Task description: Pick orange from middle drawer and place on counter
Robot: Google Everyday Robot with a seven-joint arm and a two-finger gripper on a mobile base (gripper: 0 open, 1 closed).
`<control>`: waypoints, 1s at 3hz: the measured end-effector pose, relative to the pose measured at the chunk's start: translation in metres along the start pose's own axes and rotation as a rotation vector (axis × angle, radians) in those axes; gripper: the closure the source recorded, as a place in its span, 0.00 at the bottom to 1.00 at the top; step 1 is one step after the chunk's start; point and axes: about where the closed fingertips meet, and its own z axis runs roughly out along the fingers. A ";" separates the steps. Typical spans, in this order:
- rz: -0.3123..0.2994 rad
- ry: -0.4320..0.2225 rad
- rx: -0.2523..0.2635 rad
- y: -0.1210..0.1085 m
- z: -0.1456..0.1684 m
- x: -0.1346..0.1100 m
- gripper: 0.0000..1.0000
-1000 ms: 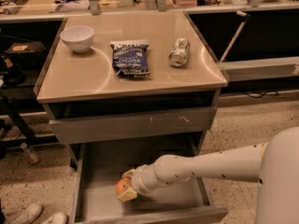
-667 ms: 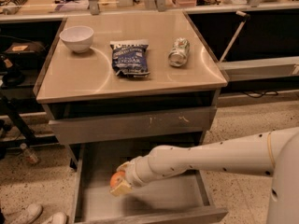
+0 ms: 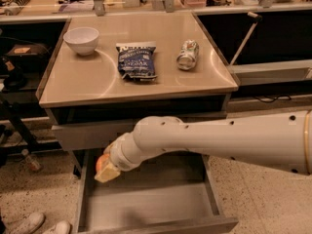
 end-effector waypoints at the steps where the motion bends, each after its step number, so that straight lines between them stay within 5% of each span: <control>1: -0.012 0.002 0.003 0.001 -0.004 -0.005 1.00; 2: -0.025 -0.015 0.011 -0.003 -0.011 -0.015 1.00; 3: -0.088 -0.032 0.056 -0.015 -0.043 -0.057 1.00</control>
Offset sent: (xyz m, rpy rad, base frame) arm 0.0114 0.0043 0.0336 0.0298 -0.0490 0.0119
